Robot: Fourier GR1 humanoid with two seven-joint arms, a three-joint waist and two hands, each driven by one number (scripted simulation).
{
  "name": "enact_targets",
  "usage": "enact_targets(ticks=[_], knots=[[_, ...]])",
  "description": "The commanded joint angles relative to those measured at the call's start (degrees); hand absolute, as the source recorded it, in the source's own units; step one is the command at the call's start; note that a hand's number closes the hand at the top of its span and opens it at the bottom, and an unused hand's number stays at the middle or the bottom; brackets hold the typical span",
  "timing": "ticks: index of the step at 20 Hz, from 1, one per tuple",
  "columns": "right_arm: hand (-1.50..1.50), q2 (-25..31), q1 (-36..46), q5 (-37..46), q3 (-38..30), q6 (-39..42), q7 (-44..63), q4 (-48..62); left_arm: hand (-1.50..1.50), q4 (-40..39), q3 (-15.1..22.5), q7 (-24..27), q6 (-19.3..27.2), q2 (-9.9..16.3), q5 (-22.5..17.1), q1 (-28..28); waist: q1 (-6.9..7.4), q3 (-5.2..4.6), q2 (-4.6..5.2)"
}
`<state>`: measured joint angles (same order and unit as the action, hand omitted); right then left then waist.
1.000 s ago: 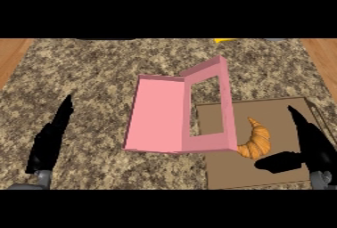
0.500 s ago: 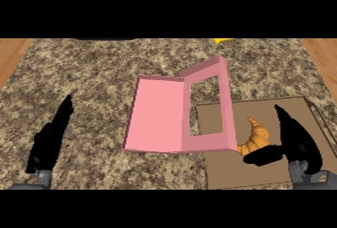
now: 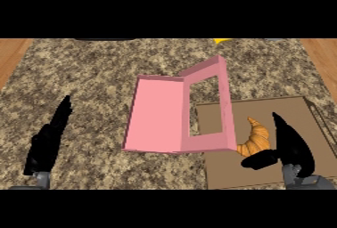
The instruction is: Pick the croissant from the tray and place it in the cardboard box
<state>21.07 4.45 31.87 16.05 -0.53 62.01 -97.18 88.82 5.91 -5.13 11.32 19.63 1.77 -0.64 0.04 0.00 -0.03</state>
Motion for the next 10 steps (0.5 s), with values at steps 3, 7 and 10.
enact_targets(ticks=[3, 7, 10], knots=[[-1.50, -2.44, 0.25, 2.50, -3.04, 2.87, 3.54, -0.03, 0.00, 1.38, -2.24, -1.46, -2.39, -0.37, 0.88, -0.19, 0.02, 0.00, -0.01], [-1.50, -6.07, 3.67, 4.58, -4.22, 2.44, 1.20, 5.63, 0.00, -0.76, -2.56, -0.93, -2.21, -2.53, 2.69, 1.42, 0.10, 0.00, 0.05], [-1.50, -8.03, 4.08, 7.44, -3.19, 3.48, 4.83, 4.28, 0.00, 0.80, -3.05, 1.15, -3.01, -2.53, 3.04, -1.05, 0.17, 0.00, 0.01]])
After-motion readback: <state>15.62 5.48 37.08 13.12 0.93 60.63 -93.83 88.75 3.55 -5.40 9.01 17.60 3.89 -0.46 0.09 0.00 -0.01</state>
